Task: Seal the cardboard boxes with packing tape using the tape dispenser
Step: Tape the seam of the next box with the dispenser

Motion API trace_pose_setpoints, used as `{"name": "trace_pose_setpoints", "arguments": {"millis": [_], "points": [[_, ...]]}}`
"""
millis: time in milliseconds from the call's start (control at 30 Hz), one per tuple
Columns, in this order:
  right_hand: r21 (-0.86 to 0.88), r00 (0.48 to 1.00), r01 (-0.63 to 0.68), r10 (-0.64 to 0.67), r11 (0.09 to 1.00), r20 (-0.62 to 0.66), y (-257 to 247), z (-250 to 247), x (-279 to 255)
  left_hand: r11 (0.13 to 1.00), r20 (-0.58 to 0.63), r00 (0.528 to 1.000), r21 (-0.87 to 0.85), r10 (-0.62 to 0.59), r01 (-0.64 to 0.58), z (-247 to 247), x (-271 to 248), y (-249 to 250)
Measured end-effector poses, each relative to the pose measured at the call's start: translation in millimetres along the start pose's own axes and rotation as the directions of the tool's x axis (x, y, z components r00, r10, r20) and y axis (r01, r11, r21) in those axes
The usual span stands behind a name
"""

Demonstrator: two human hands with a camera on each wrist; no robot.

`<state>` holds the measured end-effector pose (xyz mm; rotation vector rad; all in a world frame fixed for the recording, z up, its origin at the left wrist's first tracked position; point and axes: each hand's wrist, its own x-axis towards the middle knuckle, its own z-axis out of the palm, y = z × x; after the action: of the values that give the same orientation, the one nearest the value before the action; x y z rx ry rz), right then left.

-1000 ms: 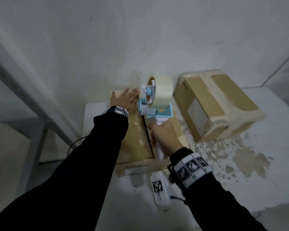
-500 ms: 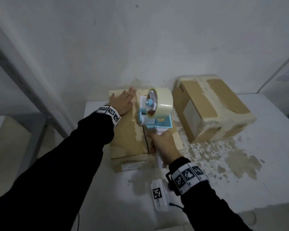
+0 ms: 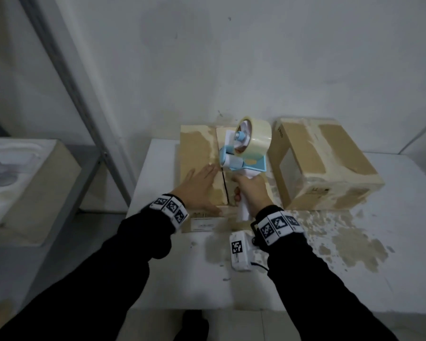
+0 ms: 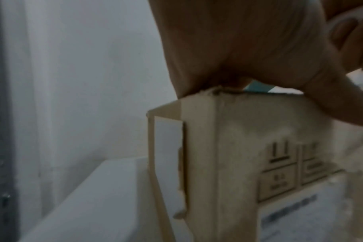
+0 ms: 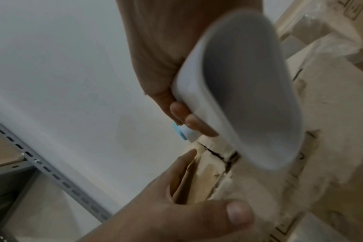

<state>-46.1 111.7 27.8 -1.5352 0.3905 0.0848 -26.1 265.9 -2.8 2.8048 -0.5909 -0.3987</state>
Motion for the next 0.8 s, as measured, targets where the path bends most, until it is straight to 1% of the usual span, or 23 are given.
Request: {"name": "trace_pose_setpoints", "arguments": {"millis": [100,167,267,367,400,467,533,600,633,700,800], "points": [[-0.037,1.000,-0.018,0.018,0.999,0.007,-11,-9,3,0.990,-0.110,0.991,-0.130,-0.077,0.062,10,10,28],[-0.042,0.999,-0.029,0.030,0.999,0.017,-14,-14,5,0.981,-0.133,0.986,-0.176,-0.105,0.081,13,22,38],[-0.046,0.999,-0.028,0.029,0.999,0.030,-11,-20,8,0.973,-0.126,0.985,-0.210,-0.121,0.092,6,34,30],[-0.078,0.999,-0.016,0.019,0.997,0.040,-7,-24,11,0.957,-0.201,0.967,-0.274,-0.159,0.101,-1,33,11],[-0.091,0.999,-0.017,0.021,0.996,0.043,-6,-25,12,0.959,-0.218,0.962,-0.264,-0.163,0.102,-2,33,7],[-0.136,0.999,-0.008,0.014,0.991,0.046,-2,-27,16,0.977,-0.234,0.961,-0.188,-0.145,0.101,0,36,5],[-0.199,0.999,0.025,-0.019,0.980,0.032,0,-29,20,0.981,-0.239,0.961,-0.167,-0.141,0.102,2,41,8],[-0.272,0.998,0.061,-0.057,0.960,0.022,0,-32,24,0.982,-0.236,0.958,-0.136,-0.163,0.134,6,45,11],[-0.298,0.998,0.069,-0.065,0.952,0.024,0,-33,25,0.983,-0.244,0.954,-0.092,-0.175,0.157,8,46,12],[-0.313,0.998,0.066,-0.062,0.947,0.024,-1,-37,27,0.980,-0.252,0.949,0.004,-0.190,0.197,11,49,11],[-0.311,0.998,0.054,-0.046,0.949,0.034,-1,-41,26,0.975,-0.239,0.950,0.051,-0.199,0.217,12,54,11]]}}
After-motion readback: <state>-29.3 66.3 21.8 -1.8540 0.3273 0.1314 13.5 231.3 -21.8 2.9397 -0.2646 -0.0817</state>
